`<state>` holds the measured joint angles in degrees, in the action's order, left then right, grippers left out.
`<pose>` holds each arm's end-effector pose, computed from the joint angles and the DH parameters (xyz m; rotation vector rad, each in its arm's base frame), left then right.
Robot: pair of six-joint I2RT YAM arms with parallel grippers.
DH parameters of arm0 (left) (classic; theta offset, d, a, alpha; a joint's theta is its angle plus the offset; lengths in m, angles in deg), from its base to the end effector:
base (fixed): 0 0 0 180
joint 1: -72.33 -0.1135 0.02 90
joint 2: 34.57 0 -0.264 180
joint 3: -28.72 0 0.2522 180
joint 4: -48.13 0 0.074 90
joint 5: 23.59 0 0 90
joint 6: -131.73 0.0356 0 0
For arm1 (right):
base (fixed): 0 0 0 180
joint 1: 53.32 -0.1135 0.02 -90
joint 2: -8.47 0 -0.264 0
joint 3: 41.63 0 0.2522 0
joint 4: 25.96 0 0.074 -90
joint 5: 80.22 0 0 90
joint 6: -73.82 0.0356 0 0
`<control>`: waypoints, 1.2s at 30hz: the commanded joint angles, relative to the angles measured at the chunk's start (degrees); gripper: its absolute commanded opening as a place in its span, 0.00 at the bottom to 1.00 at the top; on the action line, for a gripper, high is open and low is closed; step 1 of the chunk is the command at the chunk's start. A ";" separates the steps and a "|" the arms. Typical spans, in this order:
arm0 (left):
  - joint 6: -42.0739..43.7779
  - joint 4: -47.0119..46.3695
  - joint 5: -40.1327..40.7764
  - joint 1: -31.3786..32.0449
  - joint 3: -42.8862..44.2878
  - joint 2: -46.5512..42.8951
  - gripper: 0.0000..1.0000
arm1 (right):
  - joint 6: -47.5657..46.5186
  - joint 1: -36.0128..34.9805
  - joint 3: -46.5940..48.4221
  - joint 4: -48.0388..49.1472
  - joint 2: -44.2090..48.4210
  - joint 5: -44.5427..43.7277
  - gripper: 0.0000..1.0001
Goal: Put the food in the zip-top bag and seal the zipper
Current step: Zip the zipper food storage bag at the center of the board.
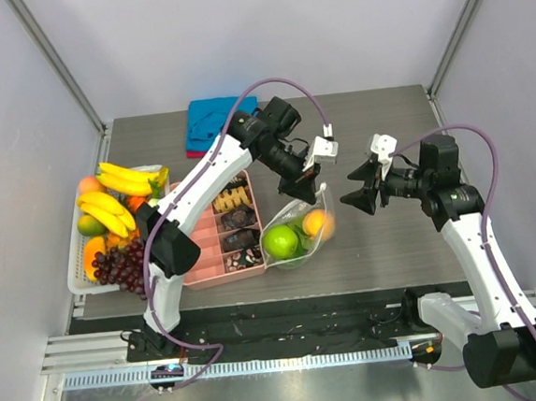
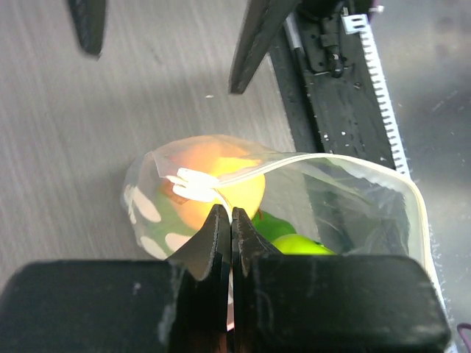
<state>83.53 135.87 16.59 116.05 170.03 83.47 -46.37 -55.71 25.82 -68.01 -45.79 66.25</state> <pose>0.2830 -0.3083 0.3586 1.8763 1.6446 -1.1616 0.1920 0.0377 0.3401 -1.0580 1.5752 0.6861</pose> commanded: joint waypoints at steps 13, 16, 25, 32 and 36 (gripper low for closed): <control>17.35 7.15 -7.48 3.03 2.97 0.26 0.03 | -12.70 -5.95 -2.10 -0.45 -1.11 6.11 0.67; 18.23 8.29 -7.83 3.47 3.59 0.79 0.03 | -12.34 -6.66 -2.01 0.26 -1.81 6.11 0.65; 18.49 9.35 -8.98 3.65 3.59 1.14 0.03 | -8.39 -9.21 -3.07 3.42 -1.55 5.06 0.32; 9.03 -0.56 -6.96 1.45 -1.94 -1.93 0.20 | -6.72 -9.12 -4.82 3.33 1.52 2.86 0.01; -5.20 -12.68 -3.80 -0.83 -6.95 -7.88 0.45 | -5.31 -9.12 -5.00 3.33 3.28 1.63 0.01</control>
<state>92.43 135.30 11.34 117.39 166.42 83.45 -53.24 -64.69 20.64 -67.16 -44.85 69.18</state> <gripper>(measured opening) 0.381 0.025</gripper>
